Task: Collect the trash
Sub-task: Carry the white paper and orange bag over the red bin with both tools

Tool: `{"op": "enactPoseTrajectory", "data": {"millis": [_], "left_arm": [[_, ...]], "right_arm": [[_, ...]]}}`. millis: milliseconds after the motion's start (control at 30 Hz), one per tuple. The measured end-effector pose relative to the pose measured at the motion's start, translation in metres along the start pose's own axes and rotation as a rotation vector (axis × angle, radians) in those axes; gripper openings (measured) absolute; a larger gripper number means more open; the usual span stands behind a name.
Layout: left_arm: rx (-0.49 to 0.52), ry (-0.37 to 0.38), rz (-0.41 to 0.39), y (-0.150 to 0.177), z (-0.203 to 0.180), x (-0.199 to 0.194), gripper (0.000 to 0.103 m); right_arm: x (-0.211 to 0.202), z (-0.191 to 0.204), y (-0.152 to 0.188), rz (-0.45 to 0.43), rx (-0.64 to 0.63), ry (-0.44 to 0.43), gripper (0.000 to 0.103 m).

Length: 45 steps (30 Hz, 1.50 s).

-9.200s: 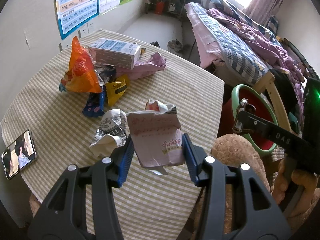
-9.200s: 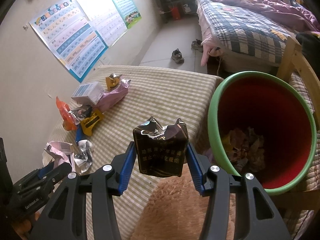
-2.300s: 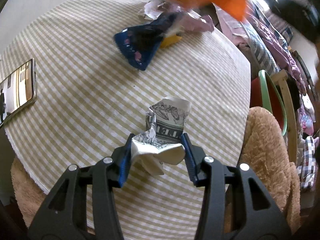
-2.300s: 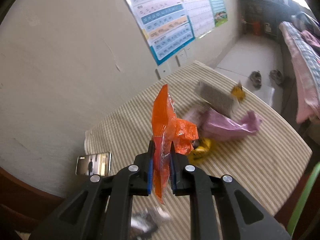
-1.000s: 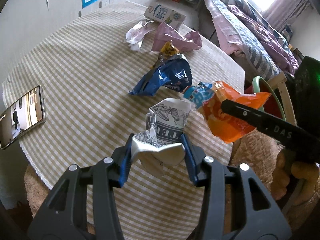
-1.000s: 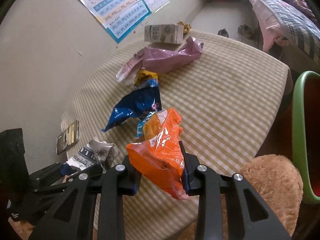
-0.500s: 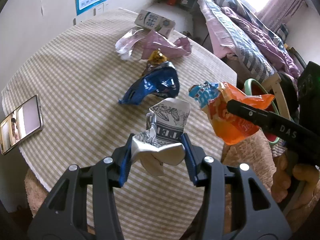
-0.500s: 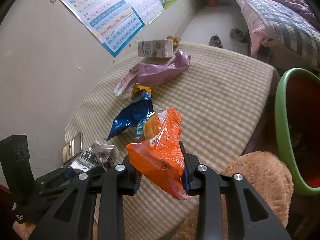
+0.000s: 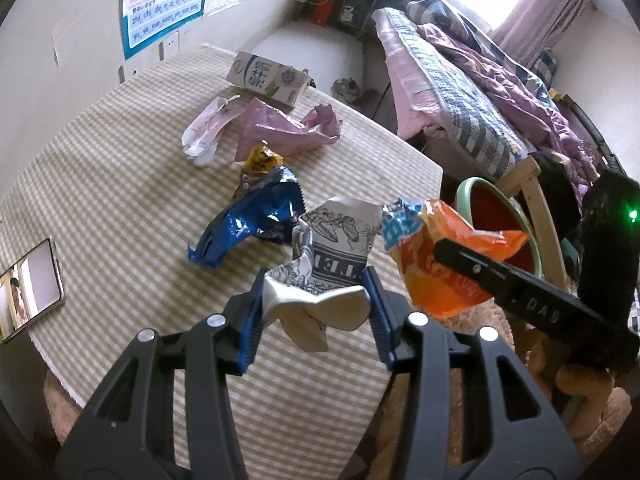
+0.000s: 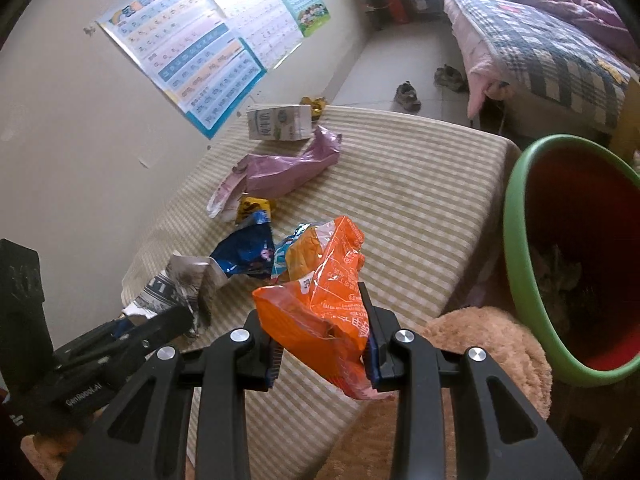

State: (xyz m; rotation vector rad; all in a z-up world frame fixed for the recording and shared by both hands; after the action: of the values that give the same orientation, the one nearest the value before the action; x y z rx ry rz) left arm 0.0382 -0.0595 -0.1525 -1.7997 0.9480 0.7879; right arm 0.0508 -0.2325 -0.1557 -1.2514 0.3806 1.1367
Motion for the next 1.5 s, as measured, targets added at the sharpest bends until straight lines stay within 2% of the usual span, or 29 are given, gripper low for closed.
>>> {"op": "enactPoseTrajectory", "data": {"millis": [333,700,1167,1500], "left_arm": [[0.003,-0.004,0.01,0.002,-0.002,0.004,0.044],[0.028,0.026,0.007,-0.002,-0.023,0.006,0.044],[0.032,0.033,0.006,-0.003,-0.03,0.007,0.044],[0.081,0.064,0.008,-0.006,-0.06,0.009,0.044]], "right_arm": [[-0.006,-0.01,-0.001,-0.015,0.03,0.003,0.031],[-0.02,-0.025,-0.001,-0.041,0.073,0.018,0.031],[-0.039,-0.025,-0.009,-0.087,0.077,0.003,0.031],[-0.055,-0.05,-0.007,-0.121,0.131,0.032,0.031]]}}
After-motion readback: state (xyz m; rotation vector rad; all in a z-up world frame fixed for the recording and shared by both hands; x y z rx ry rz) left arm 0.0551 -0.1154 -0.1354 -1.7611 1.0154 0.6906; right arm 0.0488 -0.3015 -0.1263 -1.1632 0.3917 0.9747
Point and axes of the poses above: each gripper's, at about its wrist camera, not at the fingertips, and x roughly the way its jaws point, z to its left, y to its underside, the point moved 4 cm from there along x, roughly the way its jaws point, and after that the axes turned 12 degrees about -x, right-handed, at the moved point
